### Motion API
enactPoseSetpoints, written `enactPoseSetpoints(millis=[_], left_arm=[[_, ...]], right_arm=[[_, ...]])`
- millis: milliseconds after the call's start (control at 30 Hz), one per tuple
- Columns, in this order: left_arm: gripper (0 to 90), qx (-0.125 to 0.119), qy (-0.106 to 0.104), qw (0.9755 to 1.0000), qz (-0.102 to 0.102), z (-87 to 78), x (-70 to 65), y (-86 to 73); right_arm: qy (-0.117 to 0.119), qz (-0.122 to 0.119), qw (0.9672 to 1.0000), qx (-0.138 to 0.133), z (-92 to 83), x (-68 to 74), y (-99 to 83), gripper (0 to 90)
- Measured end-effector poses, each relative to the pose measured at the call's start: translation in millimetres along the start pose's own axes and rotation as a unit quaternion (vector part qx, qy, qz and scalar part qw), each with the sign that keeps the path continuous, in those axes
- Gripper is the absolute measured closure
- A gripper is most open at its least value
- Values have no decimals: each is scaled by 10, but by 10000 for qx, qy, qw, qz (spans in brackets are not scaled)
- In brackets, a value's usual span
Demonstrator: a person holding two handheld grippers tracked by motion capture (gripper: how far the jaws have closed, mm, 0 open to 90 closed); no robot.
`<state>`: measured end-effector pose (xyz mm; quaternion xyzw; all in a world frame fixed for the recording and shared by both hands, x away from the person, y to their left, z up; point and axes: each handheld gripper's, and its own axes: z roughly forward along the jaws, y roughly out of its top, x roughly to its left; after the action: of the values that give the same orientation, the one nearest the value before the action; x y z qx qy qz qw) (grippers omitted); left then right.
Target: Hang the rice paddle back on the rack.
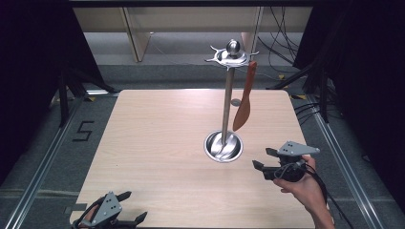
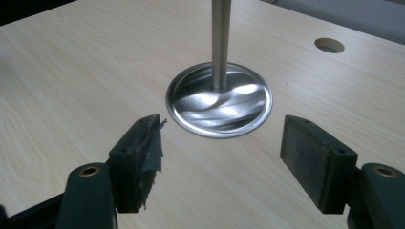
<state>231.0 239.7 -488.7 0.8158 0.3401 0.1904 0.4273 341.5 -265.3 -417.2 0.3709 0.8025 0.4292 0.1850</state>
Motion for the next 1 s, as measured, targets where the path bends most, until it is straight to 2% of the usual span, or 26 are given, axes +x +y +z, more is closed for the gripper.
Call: enactPoseSetpoints(millis=[33,67,133,167,200,267,300,367,400,433,533,567,600,633,667,700,767,800,833,867,900,1000], left_arm=[[153,-42,-18,10000,-14,-2,-6,2],[153,-51,-1,9999,118,-2,12,4],[153,15,30,10000,79,1,9,-5],[153,-20,-16,10000,-20,6,-6,-5],[153,-48,-44,9999,-98,11,-19,-7],[153,69,-21,10000,46,-7,-2,-3],[153,-61,-40,10000,-20,4,-18,-3],[153,-48,-23,9999,105,-1,-6,2],[153,-68,-41,9999,65,2,-10,0],[153,-63,-40,9999,69,1,-9,-1],[153,-78,-32,9999,75,-1,-11,-1],[153,-79,-35,9999,72,-2,-12,-1],[153,-85,-33,9999,74,-3,-13,0],[153,-36,-33,9999,138,-12,-4,1],[152,6,-15,9998,187,-17,3,2],[153,-39,-25,9999,139,-11,-4,0],[153,-40,-10,9999,138,-9,-7,-1],[153,-15,-46,9999,133,-8,-4,2],[153,-21,-42,9999,130,-5,-5,1],[153,-36,-36,9999,120,-1,-9,-1],[153,-48,-27,9999,123,1,-9,-2],[153,-47,-30,9999,115,4,-11,-3]], right_arm=[[0,0,10000,0,0,0,0,316],[18,48,10000,-11,3,8,-5,315],[5,-3,10000,71,23,-2,-36,310],[5,-3,10000,71,23,-2,-36,310],[-2,108,9999,102,35,21,-61,308],[-7,26,9999,105,39,4,-65,306],[2,116,9999,126,40,23,-74,305],[-1,135,9998,137,43,34,-87,304],[5,30,9999,102,45,25,-95,303],[10,118,9998,148,41,40,-100,303],[-13,77,9998,181,48,46,-118,302],[-9,146,9997,218,52,62,-132,301],[-9,73,9998,205,56,51,-138,301],[-9,73,9998,205,56,51,-138,301],[11,83,9997,239,58,58,-145,300],[-7,149,9996,232,62,77,-156,301],[32,126,9995,290,62,79,-165,300],[12,30,9997,244,73,69,-176,300],[39,141,9995,292,70,88,-184,300],[19,-87,9997,242,79,51,-188,299],[36,108,9994,324,69,83,-196,299],[20,122,9995,297,68,85,-213,298]])
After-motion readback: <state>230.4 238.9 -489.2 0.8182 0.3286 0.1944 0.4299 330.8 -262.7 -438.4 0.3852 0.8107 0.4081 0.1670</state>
